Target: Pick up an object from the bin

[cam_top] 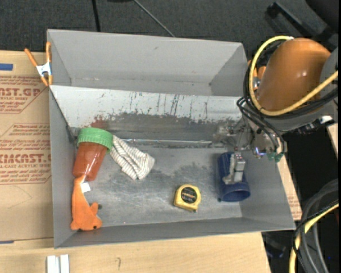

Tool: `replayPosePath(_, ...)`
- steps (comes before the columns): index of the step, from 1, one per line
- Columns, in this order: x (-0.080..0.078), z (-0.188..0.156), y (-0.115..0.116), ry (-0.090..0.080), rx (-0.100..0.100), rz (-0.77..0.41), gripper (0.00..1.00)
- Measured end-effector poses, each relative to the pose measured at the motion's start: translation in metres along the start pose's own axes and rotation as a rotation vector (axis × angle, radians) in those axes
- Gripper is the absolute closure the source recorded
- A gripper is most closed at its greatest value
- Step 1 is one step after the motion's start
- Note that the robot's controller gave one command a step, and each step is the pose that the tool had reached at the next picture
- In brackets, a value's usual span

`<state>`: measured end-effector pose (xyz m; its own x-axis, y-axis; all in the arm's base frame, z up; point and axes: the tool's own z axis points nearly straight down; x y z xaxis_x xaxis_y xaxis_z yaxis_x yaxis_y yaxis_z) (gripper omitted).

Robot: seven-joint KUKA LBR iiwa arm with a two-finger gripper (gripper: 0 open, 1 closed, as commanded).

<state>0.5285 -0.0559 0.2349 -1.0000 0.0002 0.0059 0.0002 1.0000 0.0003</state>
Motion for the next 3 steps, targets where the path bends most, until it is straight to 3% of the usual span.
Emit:
replayPosePath(1, -0.001, -0.005, 0.000, -0.008, 0.001, -0.001, 0.00)
replayPosePath(2, -0.002, 0.036, 0.003, -0.017, 0.001, 0.009, 0.00)
replayPosePath(3, 0.008, 0.097, -0.013, -0.011, 0.000, 0.036, 0.00)
